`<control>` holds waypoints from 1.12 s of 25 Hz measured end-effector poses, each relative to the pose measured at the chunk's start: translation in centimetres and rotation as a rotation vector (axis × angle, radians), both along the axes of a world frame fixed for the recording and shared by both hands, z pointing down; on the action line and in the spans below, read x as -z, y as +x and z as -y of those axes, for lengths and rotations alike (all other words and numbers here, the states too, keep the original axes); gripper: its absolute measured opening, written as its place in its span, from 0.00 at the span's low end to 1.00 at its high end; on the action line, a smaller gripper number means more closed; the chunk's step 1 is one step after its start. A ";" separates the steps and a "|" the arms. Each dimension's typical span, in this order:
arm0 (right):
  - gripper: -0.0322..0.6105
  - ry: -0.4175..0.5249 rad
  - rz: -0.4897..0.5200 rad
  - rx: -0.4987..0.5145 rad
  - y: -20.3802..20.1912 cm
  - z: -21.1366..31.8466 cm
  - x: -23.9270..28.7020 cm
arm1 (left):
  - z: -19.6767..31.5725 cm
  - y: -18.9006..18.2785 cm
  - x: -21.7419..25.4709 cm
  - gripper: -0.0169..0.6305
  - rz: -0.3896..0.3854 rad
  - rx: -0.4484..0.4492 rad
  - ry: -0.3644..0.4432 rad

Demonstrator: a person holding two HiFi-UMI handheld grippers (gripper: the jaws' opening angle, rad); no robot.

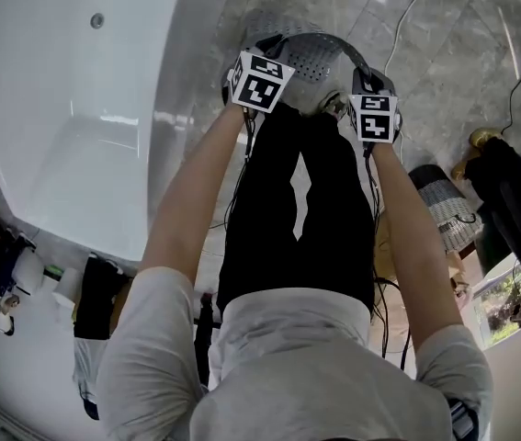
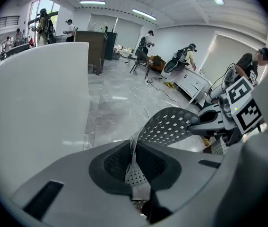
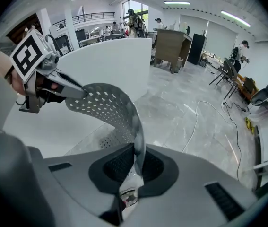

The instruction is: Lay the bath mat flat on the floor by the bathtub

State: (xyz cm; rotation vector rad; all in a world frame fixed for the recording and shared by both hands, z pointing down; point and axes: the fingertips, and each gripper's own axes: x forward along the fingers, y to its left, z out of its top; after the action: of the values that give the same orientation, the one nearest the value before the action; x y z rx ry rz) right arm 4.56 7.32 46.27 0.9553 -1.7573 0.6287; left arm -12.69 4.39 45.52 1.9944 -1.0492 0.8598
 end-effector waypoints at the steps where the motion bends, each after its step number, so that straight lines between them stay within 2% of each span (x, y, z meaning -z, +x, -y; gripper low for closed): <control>1: 0.08 -0.011 0.004 -0.002 0.0 -0.2 0.0 | 0.0 0.0 0.0 0.07 0.003 -0.010 -0.004; 8: 0.08 -0.043 0.035 -0.045 0.6 1.0 -0.7 | 1.6 0.2 -0.1 0.07 0.033 -0.079 0.021; 13: 0.08 -0.044 0.047 -0.031 1.6 2.6 -1.8 | 2.7 0.8 -0.9 0.07 0.052 -0.079 0.010; 18: 0.08 -0.084 0.071 -0.017 3.1 4.6 -2.9 | 4.7 2.4 -1.3 0.07 0.083 -0.110 -0.001; 23: 0.08 -0.114 0.091 0.019 4.7 7.2 -3.8 | 8.2 3.8 -1.5 0.07 0.078 -0.047 -0.010; 28: 0.08 -0.163 0.106 0.090 6.4 9.1 -5.5 | 10.6 6.0 -2.4 0.07 0.108 -0.037 -0.019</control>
State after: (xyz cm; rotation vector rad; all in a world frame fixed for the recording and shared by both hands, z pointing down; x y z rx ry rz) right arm 11.00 -1.74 51.78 0.7382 -1.8010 0.7640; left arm -6.72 -6.18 47.89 1.9756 -1.0631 1.0037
